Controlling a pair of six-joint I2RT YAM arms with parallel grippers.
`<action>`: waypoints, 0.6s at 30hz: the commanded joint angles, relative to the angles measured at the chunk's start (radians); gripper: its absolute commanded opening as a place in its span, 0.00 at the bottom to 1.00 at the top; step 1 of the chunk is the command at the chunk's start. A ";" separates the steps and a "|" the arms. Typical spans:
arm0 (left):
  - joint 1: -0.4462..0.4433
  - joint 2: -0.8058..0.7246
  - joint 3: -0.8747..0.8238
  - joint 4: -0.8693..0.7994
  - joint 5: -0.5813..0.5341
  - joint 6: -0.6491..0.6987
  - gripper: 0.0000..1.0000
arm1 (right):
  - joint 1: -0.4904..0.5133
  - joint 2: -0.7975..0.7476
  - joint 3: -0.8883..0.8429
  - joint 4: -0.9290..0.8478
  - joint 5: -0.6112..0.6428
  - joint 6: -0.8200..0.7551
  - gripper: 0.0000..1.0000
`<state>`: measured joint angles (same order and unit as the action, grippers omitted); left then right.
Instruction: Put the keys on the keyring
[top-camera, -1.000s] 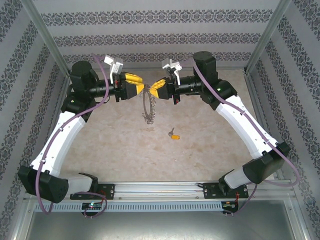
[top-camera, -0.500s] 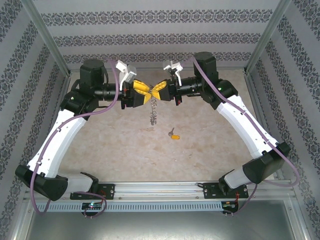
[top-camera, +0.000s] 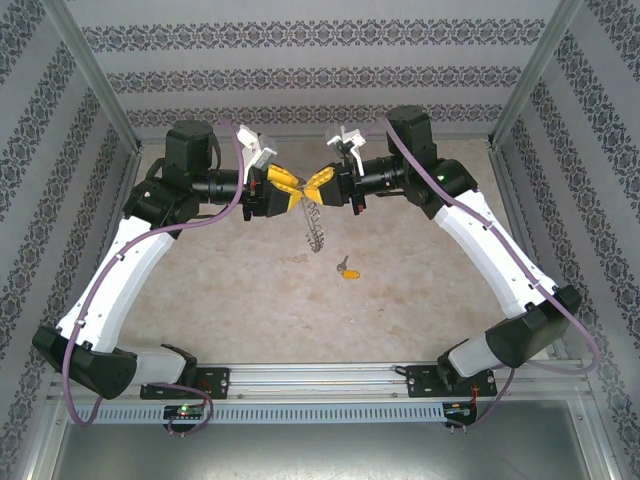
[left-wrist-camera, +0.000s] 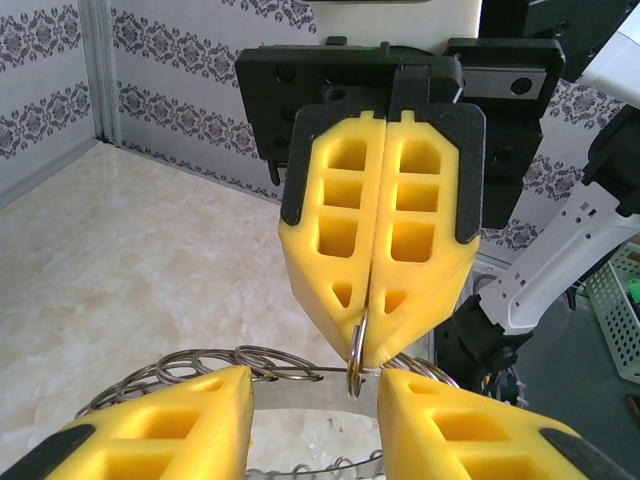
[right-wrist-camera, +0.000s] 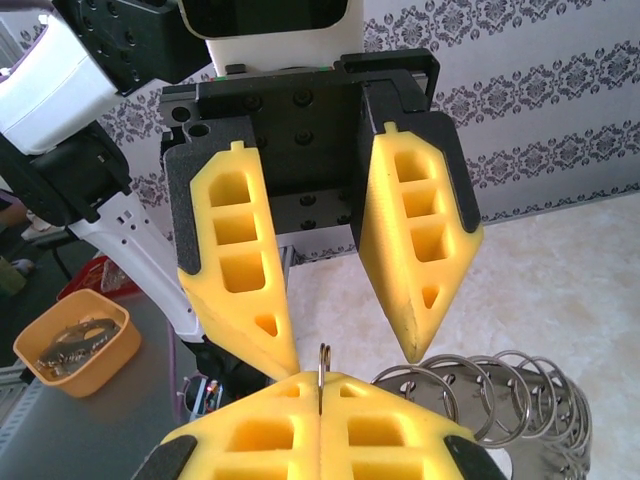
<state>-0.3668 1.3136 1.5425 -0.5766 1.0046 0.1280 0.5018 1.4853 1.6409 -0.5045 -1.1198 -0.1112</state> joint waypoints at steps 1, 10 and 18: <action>-0.013 -0.020 0.018 -0.014 0.005 0.027 0.36 | 0.015 -0.031 0.038 -0.010 -0.043 -0.041 0.00; -0.023 -0.001 0.027 0.001 0.029 0.018 0.31 | 0.026 -0.026 0.051 -0.031 -0.038 -0.062 0.00; -0.036 0.013 0.019 0.007 0.048 0.027 0.16 | 0.035 -0.013 0.065 -0.034 -0.044 -0.070 0.00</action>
<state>-0.3866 1.3140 1.5433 -0.5762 1.0397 0.1307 0.5152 1.4841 1.6669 -0.5587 -1.1175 -0.1543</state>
